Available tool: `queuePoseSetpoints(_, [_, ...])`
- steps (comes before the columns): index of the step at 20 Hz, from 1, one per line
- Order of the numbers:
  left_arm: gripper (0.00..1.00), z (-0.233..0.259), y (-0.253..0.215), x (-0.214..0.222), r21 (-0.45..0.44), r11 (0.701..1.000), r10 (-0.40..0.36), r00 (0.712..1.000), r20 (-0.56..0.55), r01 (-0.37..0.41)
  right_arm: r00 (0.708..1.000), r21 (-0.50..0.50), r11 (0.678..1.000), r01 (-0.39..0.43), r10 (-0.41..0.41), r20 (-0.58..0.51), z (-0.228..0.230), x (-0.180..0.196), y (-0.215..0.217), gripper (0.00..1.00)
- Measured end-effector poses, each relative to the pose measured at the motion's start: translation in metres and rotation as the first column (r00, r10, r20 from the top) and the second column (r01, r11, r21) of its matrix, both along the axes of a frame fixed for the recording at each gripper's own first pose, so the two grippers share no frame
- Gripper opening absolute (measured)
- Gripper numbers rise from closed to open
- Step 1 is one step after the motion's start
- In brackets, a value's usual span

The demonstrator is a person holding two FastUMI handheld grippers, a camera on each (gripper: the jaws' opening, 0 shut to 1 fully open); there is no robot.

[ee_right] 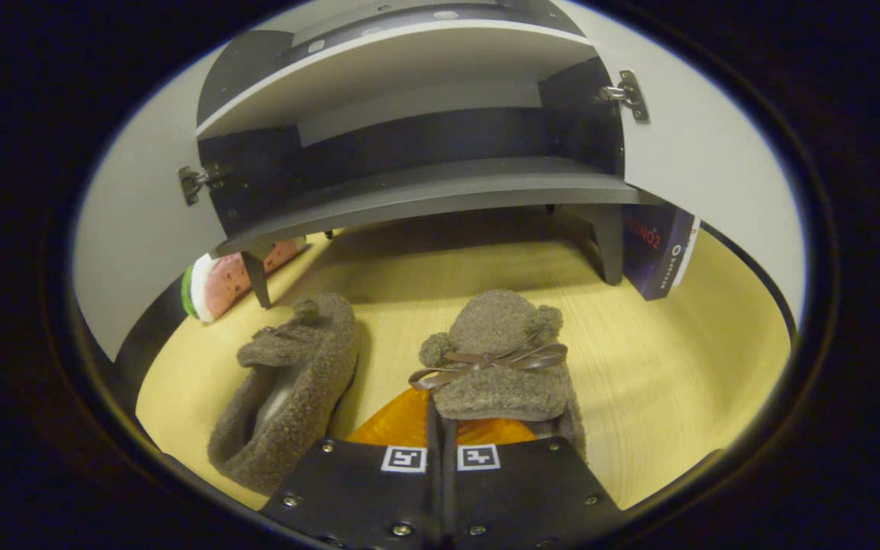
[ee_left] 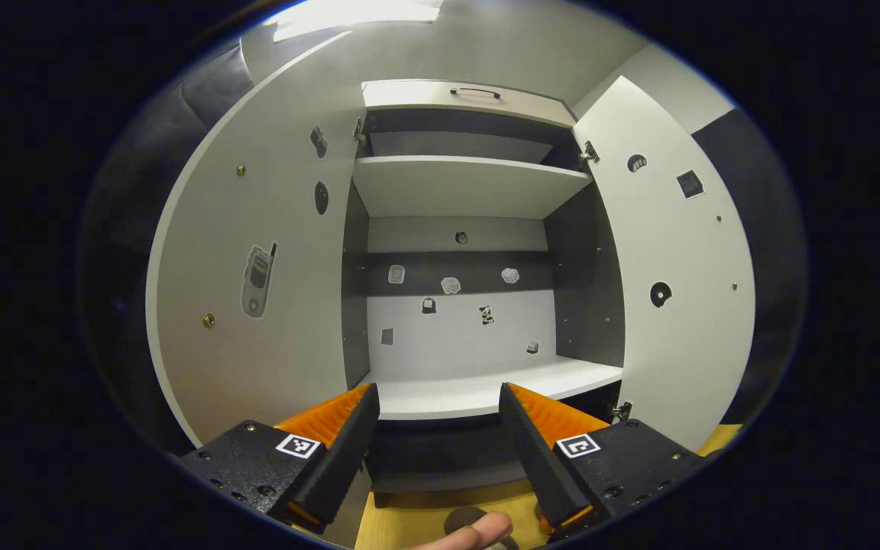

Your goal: Grab one shoe with the right hand and put it into the shoe cabinet, grab the other shoe with the left hand and put it into the shoe cabinet; then close the right door with the right hand and the left door with the left hand.

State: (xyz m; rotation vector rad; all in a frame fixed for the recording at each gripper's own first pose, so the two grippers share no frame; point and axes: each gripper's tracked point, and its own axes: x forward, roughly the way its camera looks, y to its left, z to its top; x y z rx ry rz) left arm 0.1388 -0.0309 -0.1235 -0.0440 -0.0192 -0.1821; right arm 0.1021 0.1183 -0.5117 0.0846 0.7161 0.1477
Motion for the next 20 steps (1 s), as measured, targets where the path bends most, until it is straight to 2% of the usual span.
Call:
queuePoseSetpoints(4, [0.95, -0.009, -0.001, 0.01, 0.0, 1.0, -0.015, 0.999, -0.029, 0.015, 0.998, 0.008, 1.0, -0.013, 0.012, 0.068, 0.043, -0.004, -0.001, 0.01])
queuePoseSetpoints(9, [0.97, -0.013, 0.005, 0.021, -0.002, 1.0, 0.009, 0.999, -0.041, -0.009, 0.985, -0.016, 1.0, -0.021, 0.023, 0.173, 0.13, 0.001, -0.011, 0.01])
queuePoseSetpoints(13, [0.96, -0.017, -0.004, 0.024, -0.027, 0.999, -0.049, 0.997, -0.061, 0.047, 0.958, -0.02, 1.0, -0.014, 0.019, 0.287, 0.223, 0.01, -0.026, 0.01])
queuePoseSetpoints(16, [0.96, -0.021, 0.003, 0.03, -0.046, 0.998, -0.034, 0.996, -0.082, 0.03, 0.937, -0.024, 1.0, -0.007, 0.014, 0.348, 0.278, 0.016, -0.034, 0.01])
queuePoseSetpoints(20, [0.96, -0.026, 0.006, 0.038, -0.04, 0.999, -0.025, 0.996, -0.091, 0.021, 0.911, -0.075, 0.997, 0.015, 0.018, 0.413, 0.345, 0.045, -0.04, 0.01])
